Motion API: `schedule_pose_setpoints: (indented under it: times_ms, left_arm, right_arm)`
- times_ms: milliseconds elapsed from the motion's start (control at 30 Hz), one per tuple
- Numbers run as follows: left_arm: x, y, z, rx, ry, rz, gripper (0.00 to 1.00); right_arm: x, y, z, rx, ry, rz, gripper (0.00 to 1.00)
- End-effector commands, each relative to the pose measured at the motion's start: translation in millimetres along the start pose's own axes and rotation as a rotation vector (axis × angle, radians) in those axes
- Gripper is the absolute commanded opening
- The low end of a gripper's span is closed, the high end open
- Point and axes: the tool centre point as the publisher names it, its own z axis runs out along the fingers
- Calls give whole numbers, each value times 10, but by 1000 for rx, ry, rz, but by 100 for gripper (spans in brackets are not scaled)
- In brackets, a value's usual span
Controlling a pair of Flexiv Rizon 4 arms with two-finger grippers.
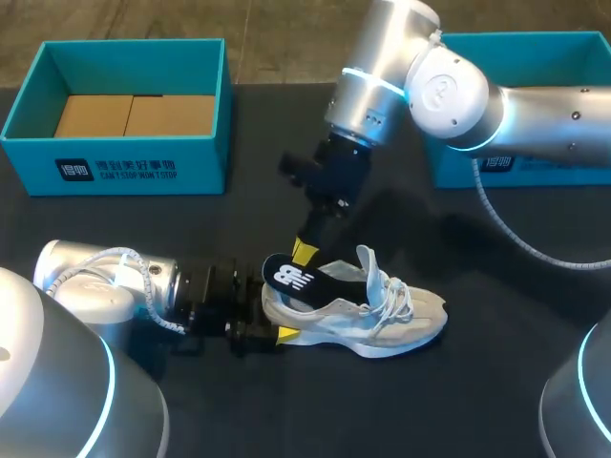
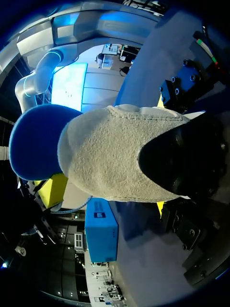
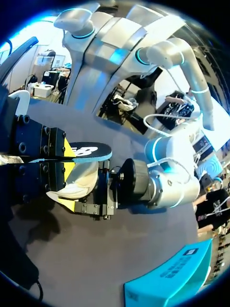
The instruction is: Take the shoe out of the shoebox, open the shoe tongue, remove and reinsert the insole, then place the shoe into the shoebox
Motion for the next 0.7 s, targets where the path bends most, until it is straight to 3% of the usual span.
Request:
schedule_pose_setpoints:
  times_ms: [33,133,167,267,567,700]
  left_arm:
    - [-6,34,10,-4,-1,-1,0]
    - [-6,34,10,-4,-1,-1,0]
    - [-6,34,10,-4,-1,-1,0]
    - [-6,34,10,-4,-1,-1,0]
    - [-6,34,10,-4,-1,-1,0]
    - [-6,34,10,-4,-1,-1,0]
  right_arm:
    - [-4,-6,4,-6,8,-6,0]
    - [-50,-28,18,-25,43,-12,3]
    - [-57,-35,20,-37,61,-23,16]
    - [-60,-54,32,-51,90,-34,35]
    - [-109,-167,107,-75,144,-11,35]
    - [-113,-199,136,-90,161,-10,30]
